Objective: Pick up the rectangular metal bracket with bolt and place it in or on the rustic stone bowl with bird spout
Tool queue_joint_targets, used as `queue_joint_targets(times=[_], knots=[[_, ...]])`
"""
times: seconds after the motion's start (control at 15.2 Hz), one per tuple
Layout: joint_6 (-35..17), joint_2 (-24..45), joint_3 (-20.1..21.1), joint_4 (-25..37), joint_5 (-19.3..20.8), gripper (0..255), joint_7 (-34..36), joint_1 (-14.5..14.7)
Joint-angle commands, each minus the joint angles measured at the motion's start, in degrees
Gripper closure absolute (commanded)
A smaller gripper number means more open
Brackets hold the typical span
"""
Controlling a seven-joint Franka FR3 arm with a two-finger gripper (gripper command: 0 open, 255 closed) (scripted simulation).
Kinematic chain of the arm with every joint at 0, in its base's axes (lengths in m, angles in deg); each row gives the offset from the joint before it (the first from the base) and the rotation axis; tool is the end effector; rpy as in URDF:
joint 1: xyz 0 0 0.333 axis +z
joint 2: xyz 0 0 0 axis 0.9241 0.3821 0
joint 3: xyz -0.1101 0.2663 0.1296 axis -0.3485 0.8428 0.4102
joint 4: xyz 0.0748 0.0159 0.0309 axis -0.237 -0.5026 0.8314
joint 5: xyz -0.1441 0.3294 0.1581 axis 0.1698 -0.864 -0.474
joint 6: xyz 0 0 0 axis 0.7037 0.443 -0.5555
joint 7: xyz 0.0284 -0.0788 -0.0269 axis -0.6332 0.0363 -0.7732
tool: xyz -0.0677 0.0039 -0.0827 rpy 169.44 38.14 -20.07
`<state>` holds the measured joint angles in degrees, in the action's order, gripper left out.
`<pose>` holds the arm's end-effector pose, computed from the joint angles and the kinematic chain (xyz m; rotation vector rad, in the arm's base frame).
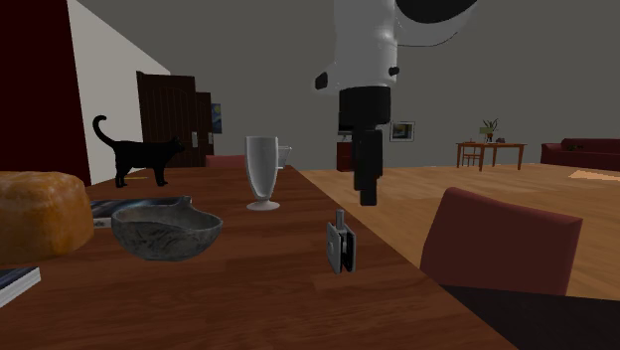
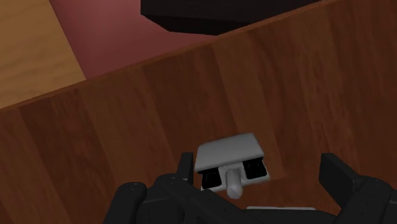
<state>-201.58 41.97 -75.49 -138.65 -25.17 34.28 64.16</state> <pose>0.3833 -0.0918 0.3868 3.1197 0.1421 -0.0410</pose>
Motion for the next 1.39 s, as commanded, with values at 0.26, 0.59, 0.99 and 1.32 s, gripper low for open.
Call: queue_joint_targets(times=[0.26, 0.59, 0.99, 1.32], knots=[[-9.53, 8.61, -2.04, -0.19, -0.92, 0, -2.87, 0.29], [-13.81, 11.54, -2.37, -1.56, -1.24, 0, -3.18, 0.4], [-13.81, 11.54, -2.36, -1.56, -1.24, 0, -3.18, 0.4], [-13.8, 11.54, -2.36, -1.56, -1.24, 255, -3.18, 0.4]])
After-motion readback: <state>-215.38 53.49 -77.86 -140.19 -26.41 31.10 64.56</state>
